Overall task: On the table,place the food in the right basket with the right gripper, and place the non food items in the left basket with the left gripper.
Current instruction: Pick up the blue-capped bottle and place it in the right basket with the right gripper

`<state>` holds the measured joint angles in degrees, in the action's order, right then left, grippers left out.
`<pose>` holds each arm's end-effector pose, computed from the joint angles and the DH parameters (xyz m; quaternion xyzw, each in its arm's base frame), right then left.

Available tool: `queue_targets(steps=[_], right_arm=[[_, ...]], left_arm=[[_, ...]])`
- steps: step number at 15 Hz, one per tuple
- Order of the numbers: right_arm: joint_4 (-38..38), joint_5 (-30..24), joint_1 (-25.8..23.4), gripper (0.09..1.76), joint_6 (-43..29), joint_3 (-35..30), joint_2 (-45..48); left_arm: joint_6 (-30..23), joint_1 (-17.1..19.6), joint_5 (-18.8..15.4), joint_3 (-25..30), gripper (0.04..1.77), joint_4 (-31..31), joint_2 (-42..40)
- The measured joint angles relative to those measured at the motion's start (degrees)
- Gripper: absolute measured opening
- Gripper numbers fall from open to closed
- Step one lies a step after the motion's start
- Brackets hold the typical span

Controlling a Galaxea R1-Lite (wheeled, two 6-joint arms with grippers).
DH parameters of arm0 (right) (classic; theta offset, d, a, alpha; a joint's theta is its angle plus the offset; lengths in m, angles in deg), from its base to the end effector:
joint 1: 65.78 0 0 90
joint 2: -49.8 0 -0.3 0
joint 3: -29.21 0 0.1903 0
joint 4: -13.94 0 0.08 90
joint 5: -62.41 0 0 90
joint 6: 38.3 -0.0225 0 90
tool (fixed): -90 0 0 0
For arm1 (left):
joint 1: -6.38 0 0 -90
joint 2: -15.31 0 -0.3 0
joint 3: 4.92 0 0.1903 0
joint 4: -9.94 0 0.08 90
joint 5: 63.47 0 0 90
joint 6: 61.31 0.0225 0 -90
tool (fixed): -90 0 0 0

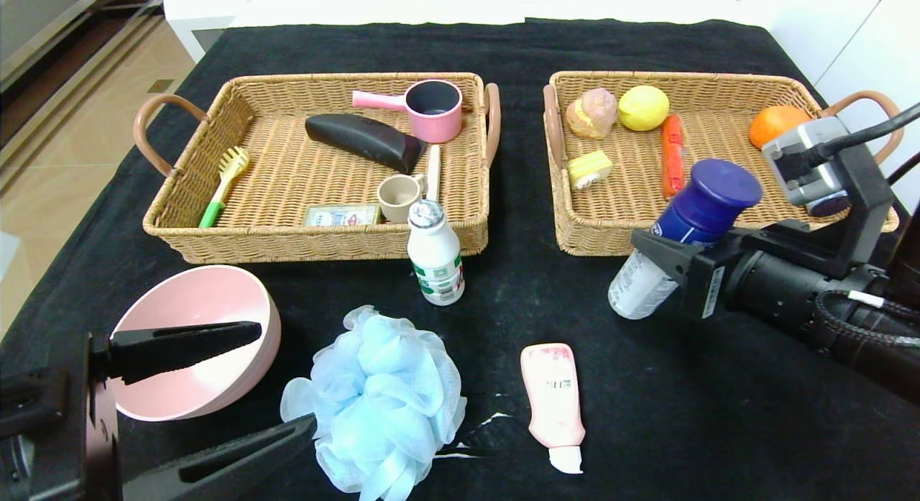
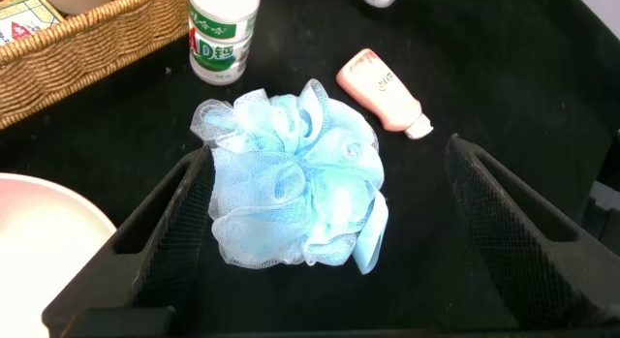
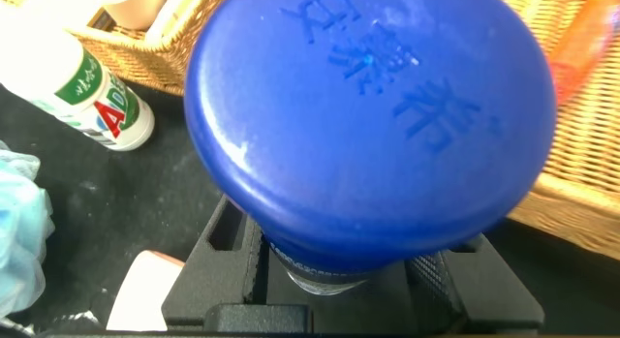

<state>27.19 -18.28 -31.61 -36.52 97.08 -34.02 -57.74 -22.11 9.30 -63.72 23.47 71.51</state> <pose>0.2112 0.1390 0.2411 -0.0239 0.0185 0.2155 0.9760 0.1048 -0.0645 0.2387 0.0379 0.0827 -0.3895 0.9165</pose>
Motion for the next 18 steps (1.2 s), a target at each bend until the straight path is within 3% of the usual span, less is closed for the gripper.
queue_targets(steps=[6,11,15,18], right_arm=[[-7.11,0.39,-0.5,0.84,-0.13,2.86,6.29],[-10.96,2.62,-1.76,0.84,-0.16,9.76,7.19],[-17.63,4.13,-5.89,0.84,-0.16,17.57,5.68],[-17.99,4.16,-10.11,0.84,-0.22,21.72,2.68]], left_arm=[[-0.05,-0.83,0.06,0.3,1.72,-0.09,0.22],[-0.07,-1.11,0.15,0.35,1.72,-0.13,0.22],[-0.1,-1.13,0.17,0.35,1.72,-0.16,0.13],[-0.07,-1.13,0.17,0.3,1.72,-0.18,-0.06]])
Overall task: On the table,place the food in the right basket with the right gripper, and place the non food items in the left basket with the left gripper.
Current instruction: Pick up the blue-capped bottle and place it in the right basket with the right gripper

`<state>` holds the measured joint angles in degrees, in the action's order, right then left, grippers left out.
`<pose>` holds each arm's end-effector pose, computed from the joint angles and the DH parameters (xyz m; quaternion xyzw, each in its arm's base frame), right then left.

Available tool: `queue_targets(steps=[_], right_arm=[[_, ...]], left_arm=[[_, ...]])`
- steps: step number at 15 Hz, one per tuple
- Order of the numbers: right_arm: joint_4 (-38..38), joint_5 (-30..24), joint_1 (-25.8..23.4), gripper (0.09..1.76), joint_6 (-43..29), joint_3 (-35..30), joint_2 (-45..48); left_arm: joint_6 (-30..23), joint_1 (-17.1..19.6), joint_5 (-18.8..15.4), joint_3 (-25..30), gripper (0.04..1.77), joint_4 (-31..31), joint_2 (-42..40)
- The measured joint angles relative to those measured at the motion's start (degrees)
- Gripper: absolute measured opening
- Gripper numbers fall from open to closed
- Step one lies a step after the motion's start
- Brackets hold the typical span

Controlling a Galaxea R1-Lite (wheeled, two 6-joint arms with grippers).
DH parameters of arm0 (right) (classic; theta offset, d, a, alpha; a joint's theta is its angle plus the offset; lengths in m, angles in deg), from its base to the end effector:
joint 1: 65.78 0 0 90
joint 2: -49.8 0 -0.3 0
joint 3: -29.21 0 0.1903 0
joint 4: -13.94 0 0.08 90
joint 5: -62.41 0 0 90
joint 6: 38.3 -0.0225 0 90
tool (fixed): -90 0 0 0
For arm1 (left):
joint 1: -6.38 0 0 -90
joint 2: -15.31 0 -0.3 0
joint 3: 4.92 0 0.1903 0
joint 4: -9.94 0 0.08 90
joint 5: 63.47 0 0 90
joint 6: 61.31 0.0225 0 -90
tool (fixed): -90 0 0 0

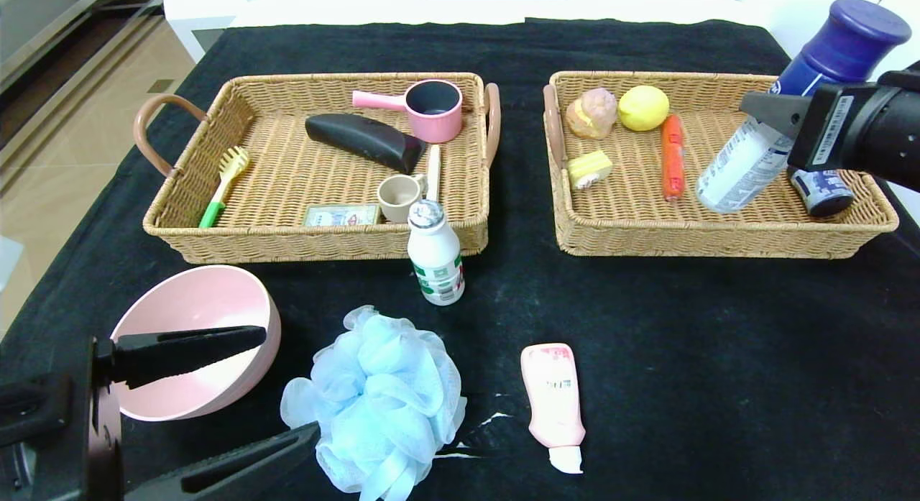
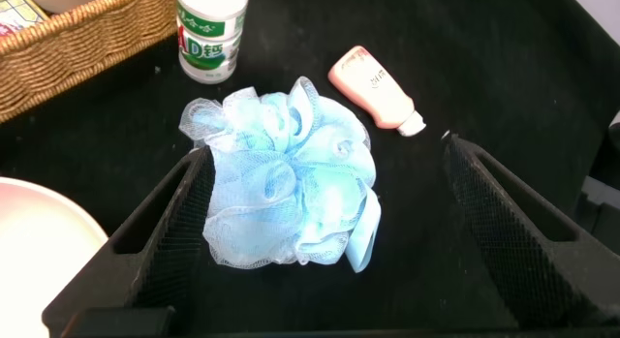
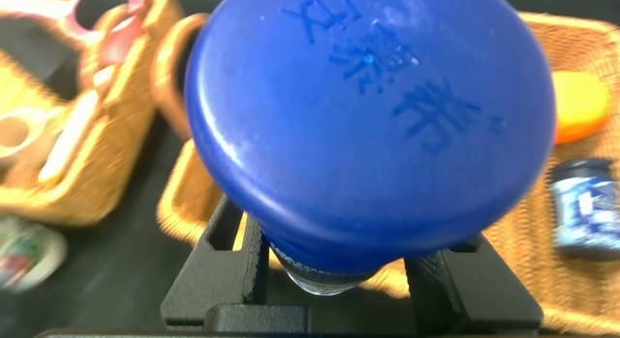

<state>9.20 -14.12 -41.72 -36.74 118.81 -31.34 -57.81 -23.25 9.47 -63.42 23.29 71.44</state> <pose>0.2247 0.0946 0.3310 -0.0031 -0.0320 0.0918 0.9953 0.1033 -0.0663 0.2376 0.0384 0.0830 -0.3972 0.9132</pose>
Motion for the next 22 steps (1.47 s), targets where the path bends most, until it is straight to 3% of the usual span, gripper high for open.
queue_targets(steps=[5,11,22], right_arm=[[0.26,0.0,-6.13,0.84,-0.46,7.44,-7.14],[1.82,1.44,-10.2,0.84,-1.1,13.25,-14.25],[3.86,2.1,-13.62,0.84,-2.19,20.0,-23.08]], left_arm=[[0.0,0.0,0.02,-0.12,1.72,0.07,-1.05],[0.0,0.02,0.02,-0.28,1.72,0.1,-1.9],[0.07,0.05,-0.04,-0.23,1.72,-0.01,-1.9]])
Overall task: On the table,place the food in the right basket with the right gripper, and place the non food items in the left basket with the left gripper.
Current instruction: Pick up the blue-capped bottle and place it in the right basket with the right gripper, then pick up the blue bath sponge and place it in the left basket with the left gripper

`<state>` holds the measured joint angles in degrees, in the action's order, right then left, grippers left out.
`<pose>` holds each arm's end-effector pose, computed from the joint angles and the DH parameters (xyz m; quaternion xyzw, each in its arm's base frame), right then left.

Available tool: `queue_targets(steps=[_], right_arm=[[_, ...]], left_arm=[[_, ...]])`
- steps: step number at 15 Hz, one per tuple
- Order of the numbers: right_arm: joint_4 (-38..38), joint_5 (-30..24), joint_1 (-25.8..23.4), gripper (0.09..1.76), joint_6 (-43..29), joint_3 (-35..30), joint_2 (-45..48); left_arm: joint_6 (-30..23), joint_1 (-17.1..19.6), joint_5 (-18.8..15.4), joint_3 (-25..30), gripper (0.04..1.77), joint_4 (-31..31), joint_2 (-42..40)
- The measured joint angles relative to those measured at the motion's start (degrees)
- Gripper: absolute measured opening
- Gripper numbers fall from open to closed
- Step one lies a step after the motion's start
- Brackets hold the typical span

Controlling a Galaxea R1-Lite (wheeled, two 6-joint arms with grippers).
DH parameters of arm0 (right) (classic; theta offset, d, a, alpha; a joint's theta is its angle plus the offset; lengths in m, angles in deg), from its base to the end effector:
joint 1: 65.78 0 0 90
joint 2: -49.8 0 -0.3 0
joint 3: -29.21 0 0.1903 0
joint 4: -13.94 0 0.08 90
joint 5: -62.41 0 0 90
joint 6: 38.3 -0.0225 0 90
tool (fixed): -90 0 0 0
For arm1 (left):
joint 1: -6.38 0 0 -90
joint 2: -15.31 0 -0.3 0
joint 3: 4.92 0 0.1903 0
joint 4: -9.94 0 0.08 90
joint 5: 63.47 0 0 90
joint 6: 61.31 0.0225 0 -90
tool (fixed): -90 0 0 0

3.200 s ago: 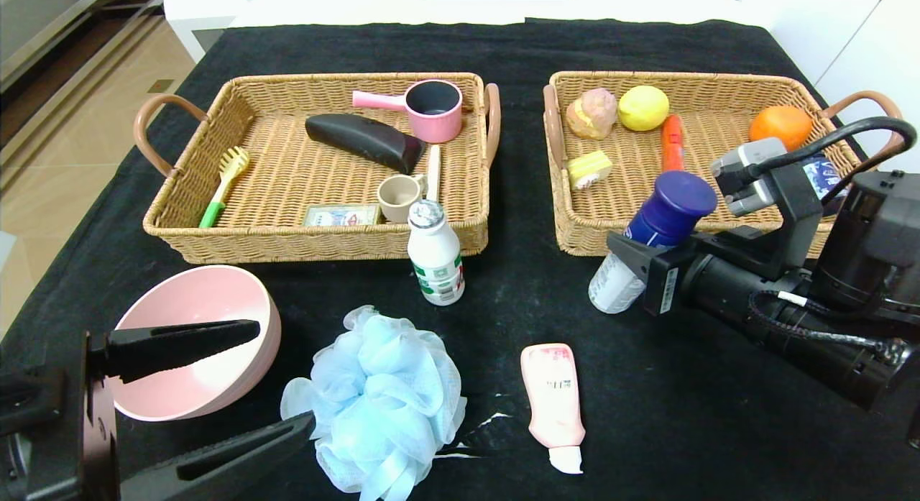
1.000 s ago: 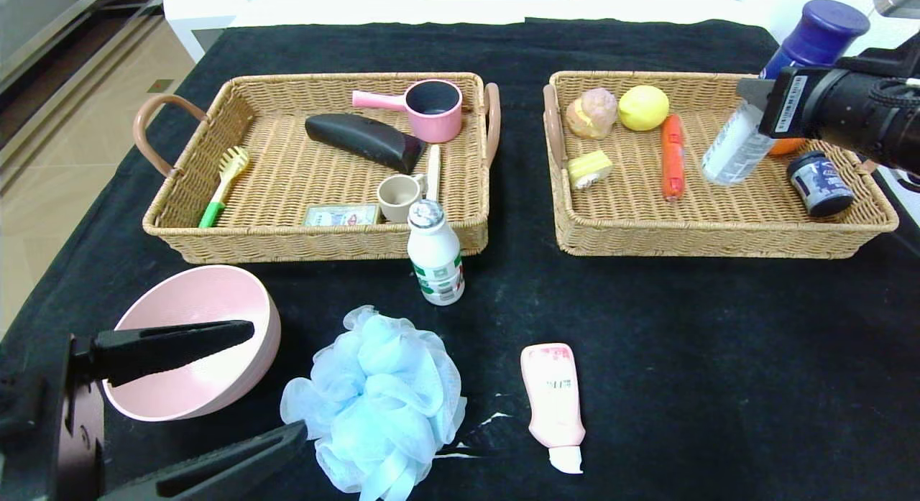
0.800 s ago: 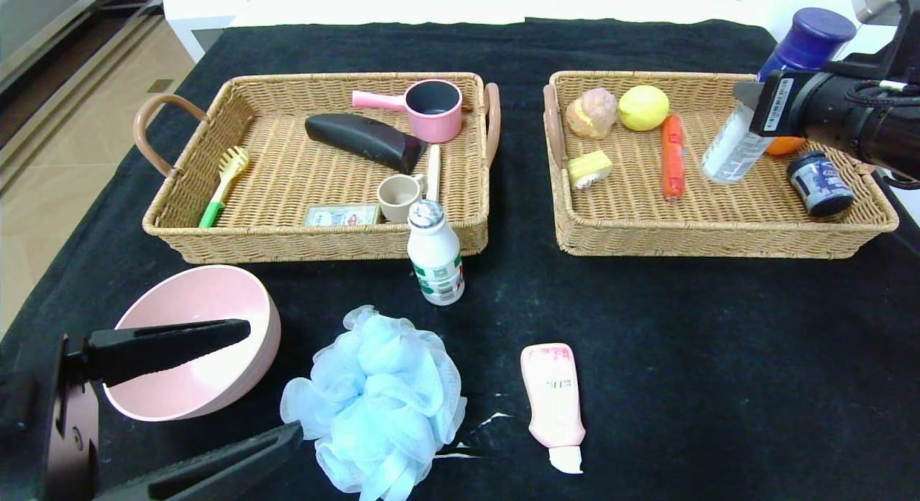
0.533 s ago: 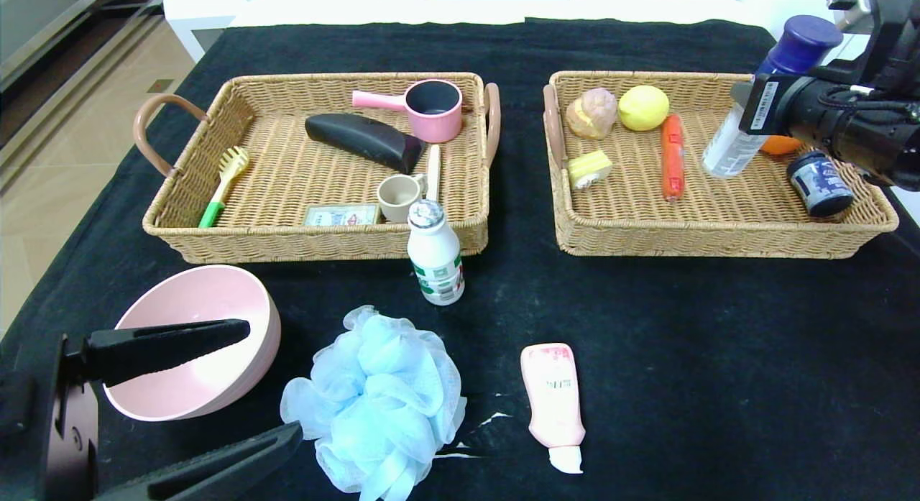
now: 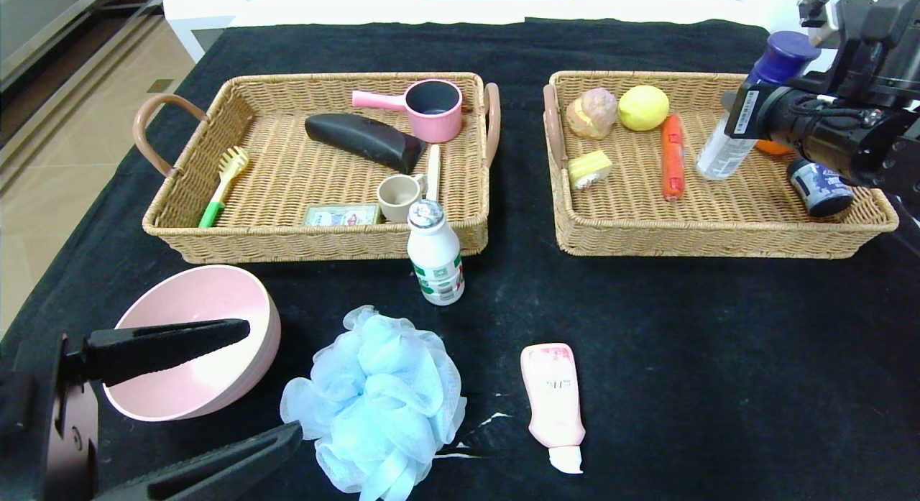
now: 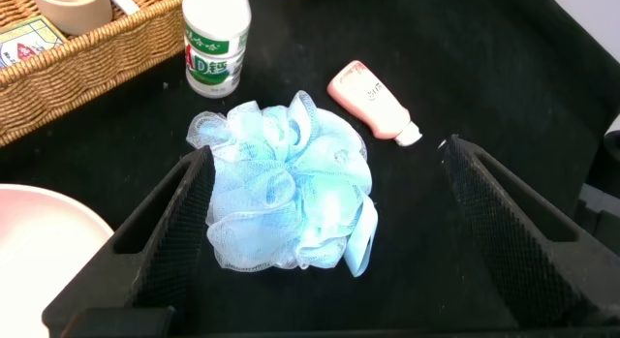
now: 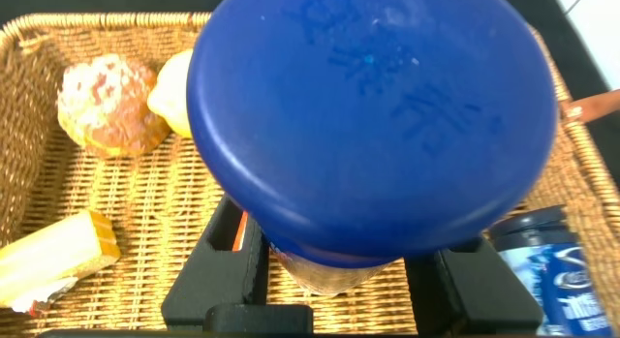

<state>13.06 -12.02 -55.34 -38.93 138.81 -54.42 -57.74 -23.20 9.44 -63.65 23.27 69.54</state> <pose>0.3596 0.0601 0.3166 0.0143 -0.0385 -0.0445 0.9982 0.0964 -0.0623 0.2428 0.0369 0.0642 -0.3971 0.9148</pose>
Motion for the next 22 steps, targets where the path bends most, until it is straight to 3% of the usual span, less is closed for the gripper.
queue_targets(steps=[3,7,11,17,22], right_arm=[[0.02,0.0,0.07,0.84,-0.11,-0.1,-0.63],[0.27,0.02,0.21,1.19,-0.46,-0.51,-0.69],[-0.52,0.16,0.68,1.4,-0.46,-1.78,0.41],[-1.46,-0.39,2.54,1.56,-0.35,-13.84,9.35],[-5.96,-5.34,7.41,1.63,-0.16,-25.3,20.41]], left_arm=[[0.01,0.04,0.01,0.01,1.72,0.0,-0.07],[0.0,0.04,0.0,0.09,1.72,0.0,-0.07],[0.0,0.0,0.0,0.26,1.72,0.0,0.01],[0.45,0.04,0.06,0.48,1.72,0.09,0.01],[0.5,0.11,0.78,0.54,1.72,0.8,0.22]])
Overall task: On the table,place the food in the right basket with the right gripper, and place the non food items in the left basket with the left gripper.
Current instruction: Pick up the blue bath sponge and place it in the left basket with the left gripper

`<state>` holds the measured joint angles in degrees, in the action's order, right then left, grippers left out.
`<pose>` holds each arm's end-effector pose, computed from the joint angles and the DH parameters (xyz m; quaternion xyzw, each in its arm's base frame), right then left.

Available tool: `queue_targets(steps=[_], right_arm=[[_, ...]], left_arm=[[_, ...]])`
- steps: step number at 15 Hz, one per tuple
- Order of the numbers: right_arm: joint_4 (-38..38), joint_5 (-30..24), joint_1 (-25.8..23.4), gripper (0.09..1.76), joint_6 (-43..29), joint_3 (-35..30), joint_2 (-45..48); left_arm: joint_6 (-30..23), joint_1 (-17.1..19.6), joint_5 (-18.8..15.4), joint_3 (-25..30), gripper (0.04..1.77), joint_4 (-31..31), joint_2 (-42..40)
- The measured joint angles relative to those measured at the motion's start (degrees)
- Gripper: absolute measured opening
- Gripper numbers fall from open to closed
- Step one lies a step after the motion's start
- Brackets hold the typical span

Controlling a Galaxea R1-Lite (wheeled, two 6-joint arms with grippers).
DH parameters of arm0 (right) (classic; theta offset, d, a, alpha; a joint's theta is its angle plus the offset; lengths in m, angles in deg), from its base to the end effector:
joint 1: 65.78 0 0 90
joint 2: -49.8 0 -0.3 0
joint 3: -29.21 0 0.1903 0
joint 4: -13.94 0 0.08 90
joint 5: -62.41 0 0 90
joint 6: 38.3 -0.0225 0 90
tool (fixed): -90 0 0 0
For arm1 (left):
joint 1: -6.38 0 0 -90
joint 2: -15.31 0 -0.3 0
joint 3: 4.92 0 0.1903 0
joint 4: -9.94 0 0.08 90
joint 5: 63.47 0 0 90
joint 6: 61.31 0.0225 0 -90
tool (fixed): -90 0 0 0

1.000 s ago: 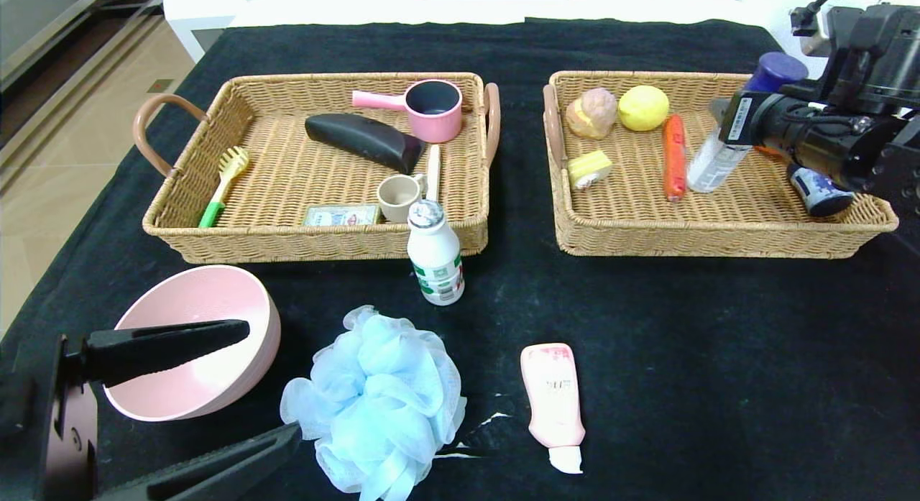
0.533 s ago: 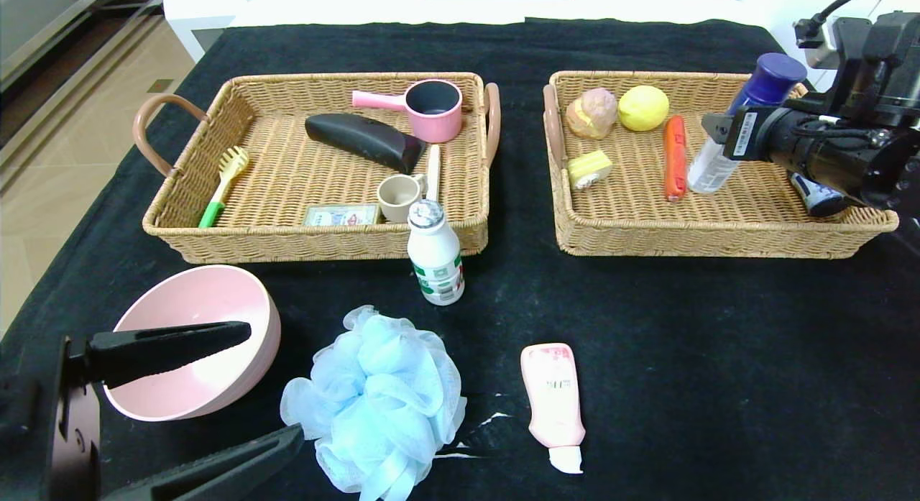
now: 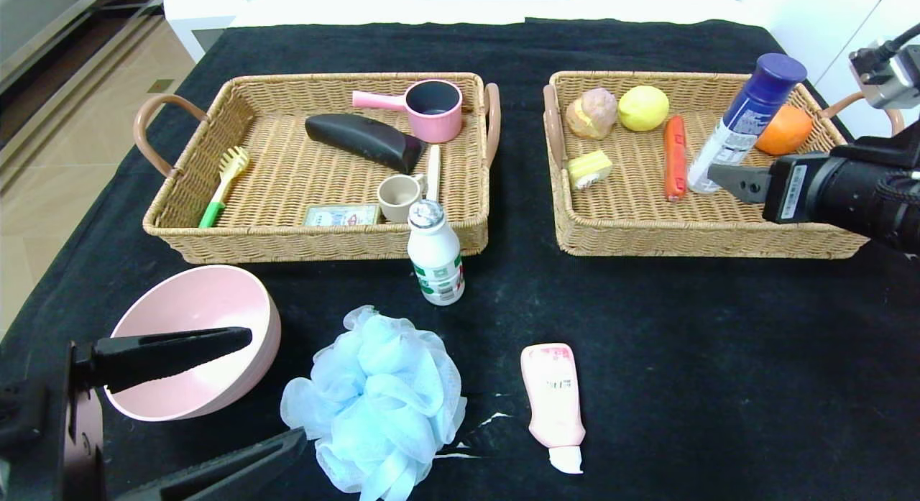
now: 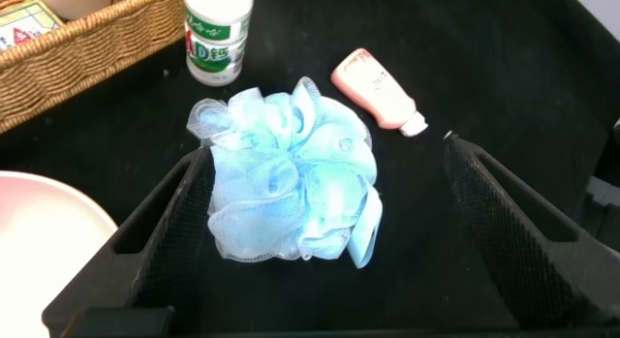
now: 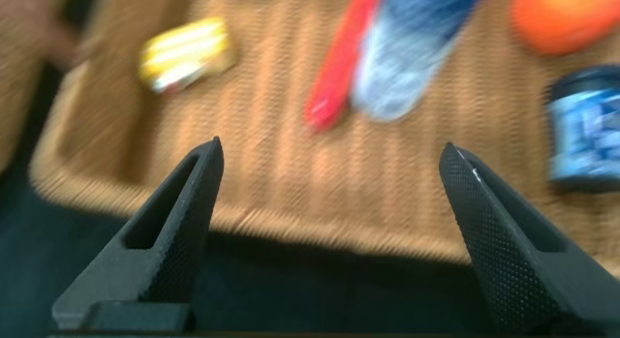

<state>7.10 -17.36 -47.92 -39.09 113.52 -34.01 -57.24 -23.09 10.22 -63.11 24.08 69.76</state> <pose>0.2482 0.0758 0.2886 -0.0066 0.0541 0.0661 0.9963 0.0974 -0.0623 0.2382 0.0430 0.0762 -0.3903 0.9165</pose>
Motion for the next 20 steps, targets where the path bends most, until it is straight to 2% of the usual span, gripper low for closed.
queue_targets(steps=[6,10,16,18,20], right_arm=[[-0.9,-8.8,9.84,1.67,2.47,-9.29,9.62],[-0.41,-11.28,18.3,1.69,4.43,-12.9,11.9],[0.33,-14.85,22.76,1.7,6.9,-17.18,12.57],[2.76,-16.37,22.87,1.7,7.27,-20.48,13.03],[8.28,-17.23,22.69,1.7,7.27,-24.7,13.3]], left_arm=[[-0.02,-0.2,0.17,-0.17,1.72,0.26,0.15],[0.24,-0.18,0.17,-0.28,1.72,0.24,0.0],[0.35,-0.16,0.63,0.1,1.72,0.24,1.27],[0.72,-0.16,1.54,0.07,1.72,0.24,1.39],[0.91,-0.16,2.21,-0.04,1.72,0.2,1.33]])
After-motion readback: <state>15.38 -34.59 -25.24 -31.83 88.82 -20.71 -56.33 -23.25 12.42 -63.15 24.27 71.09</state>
